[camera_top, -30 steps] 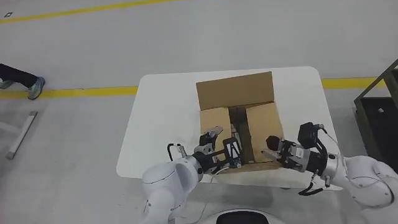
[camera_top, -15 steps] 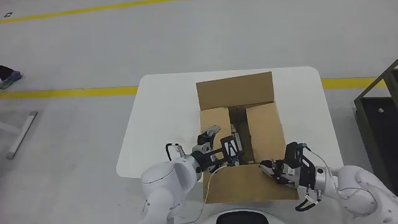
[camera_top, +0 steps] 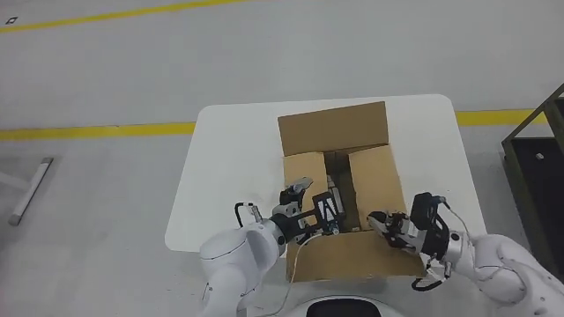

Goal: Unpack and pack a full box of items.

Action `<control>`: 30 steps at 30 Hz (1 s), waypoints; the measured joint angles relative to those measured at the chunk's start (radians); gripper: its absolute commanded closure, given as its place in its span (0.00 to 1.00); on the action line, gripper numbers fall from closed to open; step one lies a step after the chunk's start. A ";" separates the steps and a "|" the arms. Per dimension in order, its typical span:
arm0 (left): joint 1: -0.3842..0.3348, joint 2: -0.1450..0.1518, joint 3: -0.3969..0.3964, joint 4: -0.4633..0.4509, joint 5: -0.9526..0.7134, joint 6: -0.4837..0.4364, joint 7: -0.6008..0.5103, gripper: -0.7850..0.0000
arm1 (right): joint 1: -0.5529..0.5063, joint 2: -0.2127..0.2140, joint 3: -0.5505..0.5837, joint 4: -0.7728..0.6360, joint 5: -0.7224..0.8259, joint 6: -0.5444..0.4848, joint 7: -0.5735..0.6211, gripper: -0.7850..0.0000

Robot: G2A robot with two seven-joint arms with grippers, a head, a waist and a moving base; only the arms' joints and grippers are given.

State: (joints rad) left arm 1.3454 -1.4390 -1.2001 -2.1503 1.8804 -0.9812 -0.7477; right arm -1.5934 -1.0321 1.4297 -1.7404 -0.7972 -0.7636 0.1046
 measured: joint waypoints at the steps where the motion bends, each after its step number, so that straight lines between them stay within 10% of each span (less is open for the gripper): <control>1: 0.000 0.000 0.000 0.000 0.000 0.000 0.000 0.00 | -0.017 0.001 0.031 0.000 0.016 0.024 -0.037 1.00; 8: 0.000 0.000 0.000 0.000 0.000 0.000 0.000 0.00 | -0.093 0.003 0.184 0.086 0.120 0.224 -0.094 1.00; 30: 0.000 0.000 0.000 0.000 0.000 0.000 0.000 0.00 | 0.043 -0.037 -0.091 0.186 -0.064 0.290 -0.042 1.00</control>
State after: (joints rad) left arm 1.3454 -1.4390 -1.2001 -2.1503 1.8804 -0.9812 -0.7476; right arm -1.5502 -1.0693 1.3384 -1.5546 -0.8615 -0.4735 0.0626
